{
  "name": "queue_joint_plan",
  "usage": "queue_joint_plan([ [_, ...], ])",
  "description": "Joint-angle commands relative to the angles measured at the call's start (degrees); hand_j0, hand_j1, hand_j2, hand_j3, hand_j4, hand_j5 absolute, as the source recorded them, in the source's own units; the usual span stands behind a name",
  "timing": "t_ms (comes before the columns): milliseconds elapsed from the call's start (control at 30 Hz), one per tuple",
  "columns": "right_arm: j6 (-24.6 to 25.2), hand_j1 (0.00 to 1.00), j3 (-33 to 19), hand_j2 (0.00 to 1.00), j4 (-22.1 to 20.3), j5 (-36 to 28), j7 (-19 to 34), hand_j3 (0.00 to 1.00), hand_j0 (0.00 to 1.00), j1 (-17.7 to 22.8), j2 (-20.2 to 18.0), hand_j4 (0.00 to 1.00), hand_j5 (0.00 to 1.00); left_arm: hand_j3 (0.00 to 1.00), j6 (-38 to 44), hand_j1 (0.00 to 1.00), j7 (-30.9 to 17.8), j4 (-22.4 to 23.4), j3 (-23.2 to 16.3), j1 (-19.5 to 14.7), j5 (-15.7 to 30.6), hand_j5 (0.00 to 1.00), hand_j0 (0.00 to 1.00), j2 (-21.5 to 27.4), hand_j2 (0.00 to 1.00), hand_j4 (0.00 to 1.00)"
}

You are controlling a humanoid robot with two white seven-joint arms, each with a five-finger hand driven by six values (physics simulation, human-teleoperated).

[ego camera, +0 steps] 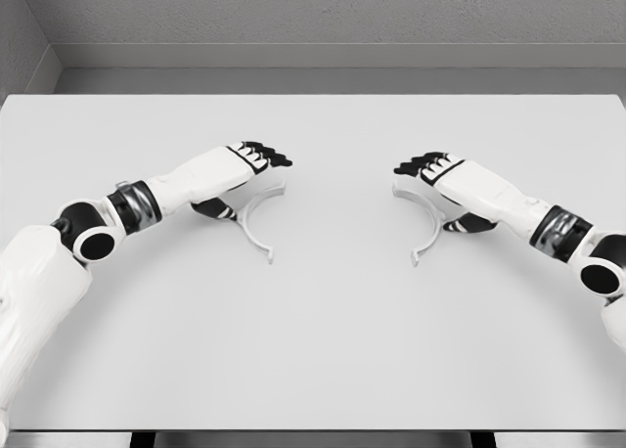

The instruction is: Assemble PVC drainage pipe clamps

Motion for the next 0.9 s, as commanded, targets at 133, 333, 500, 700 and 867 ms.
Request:
queue_joint_plan([
  [133,0.08,1.0,1.25,1.0,-0.01,-0.4,0.05,1.0,1.0,-0.7,1.04,1.0,1.0,1.0,0.07,1.0,-0.52,-0.03,0.0,-0.26,0.46,1.0,1.0,-0.53,1.0,1.0],
  [333,0.08,1.0,1.33,1.0,-0.27,-0.4,0.05,1.0,1.0,-0.7,1.3,1.0,1.0,1.0,0.07,1.0,-1.31,-0.03,-0.18,-0.44,0.37,1.0,1.0,-1.76,1.0,1.0],
  [500,0.08,1.0,2.3,1.0,-0.54,-0.4,0.14,1.0,1.0,-1.41,2.27,1.0,1.0,1.0,0.07,1.0,-2.02,-0.03,-0.18,-0.53,0.46,1.0,1.0,-2.29,1.0,1.0],
  [700,0.08,1.0,3.36,1.0,-0.62,-0.4,0.14,1.0,1.0,-1.93,2.44,1.0,1.0,1.0,0.07,1.0,-2.02,-0.11,-0.09,-0.62,0.46,1.0,1.0,-2.38,1.0,1.0],
  [867,0.08,1.0,2.83,1.0,-0.71,-0.84,0.05,1.0,1.0,-1.93,1.3,1.0,1.0,1.0,0.07,1.0,-2.81,-0.03,-0.18,-0.88,0.46,1.0,1.0,-3.43,1.0,1.0],
])
